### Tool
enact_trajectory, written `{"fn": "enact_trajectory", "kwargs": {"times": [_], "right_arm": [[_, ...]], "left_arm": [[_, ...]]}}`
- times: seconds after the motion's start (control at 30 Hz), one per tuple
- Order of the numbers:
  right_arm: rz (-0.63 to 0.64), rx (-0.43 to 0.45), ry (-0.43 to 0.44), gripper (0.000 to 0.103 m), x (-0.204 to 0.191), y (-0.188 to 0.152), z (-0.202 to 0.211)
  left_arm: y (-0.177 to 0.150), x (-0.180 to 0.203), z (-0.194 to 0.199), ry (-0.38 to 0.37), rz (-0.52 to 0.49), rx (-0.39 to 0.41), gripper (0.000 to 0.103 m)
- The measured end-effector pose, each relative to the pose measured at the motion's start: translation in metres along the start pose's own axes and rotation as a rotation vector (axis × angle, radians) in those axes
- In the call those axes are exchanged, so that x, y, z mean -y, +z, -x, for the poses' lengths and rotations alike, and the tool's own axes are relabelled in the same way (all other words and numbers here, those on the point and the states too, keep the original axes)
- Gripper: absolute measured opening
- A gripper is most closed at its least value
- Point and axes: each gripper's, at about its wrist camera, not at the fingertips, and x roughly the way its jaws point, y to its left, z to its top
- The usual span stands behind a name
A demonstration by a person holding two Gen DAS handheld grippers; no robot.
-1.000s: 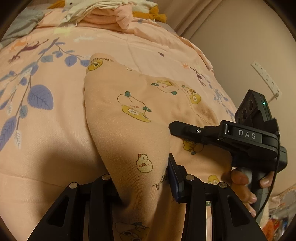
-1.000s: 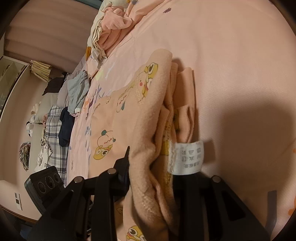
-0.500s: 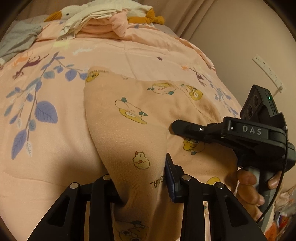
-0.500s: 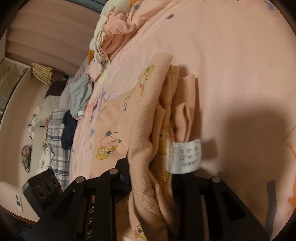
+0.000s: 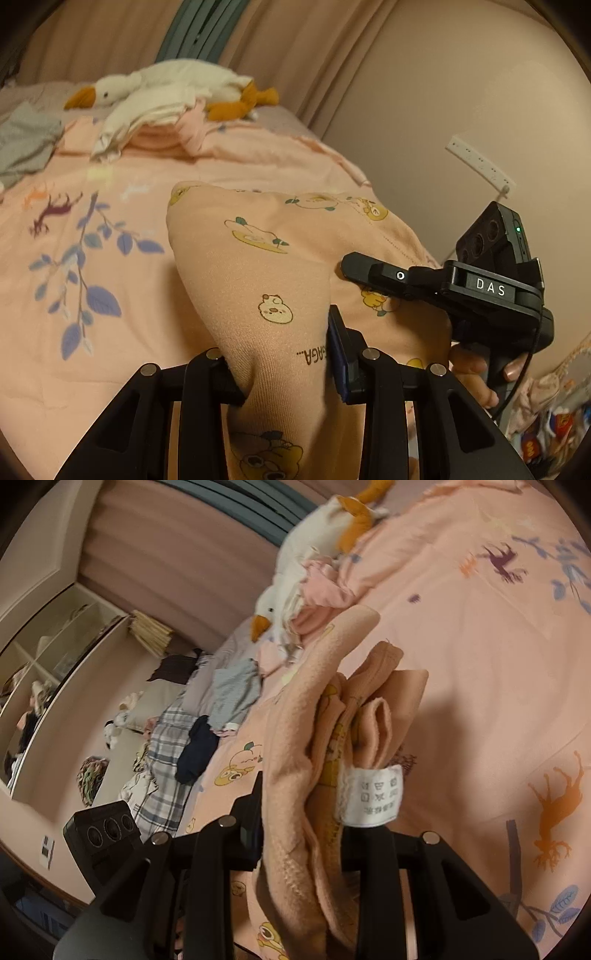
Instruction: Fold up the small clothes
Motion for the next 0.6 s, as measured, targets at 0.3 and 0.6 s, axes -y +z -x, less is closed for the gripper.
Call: {"fn": "enact_trajectory", "kwargs": {"times": [0.3,0.6], "right_arm": [[0.037,0.024,0.009,0.027,-0.007,0.000,0.007],[0.064,0.027,0.018,0.027,-0.016,0.000,0.008]], "left_arm": [[0.001,-0.002,0.005,-0.017,-0.010,0.024,0.034],[-0.001,-0.001,0.022,-0.001,-0.013,0.056,0.034]]}}
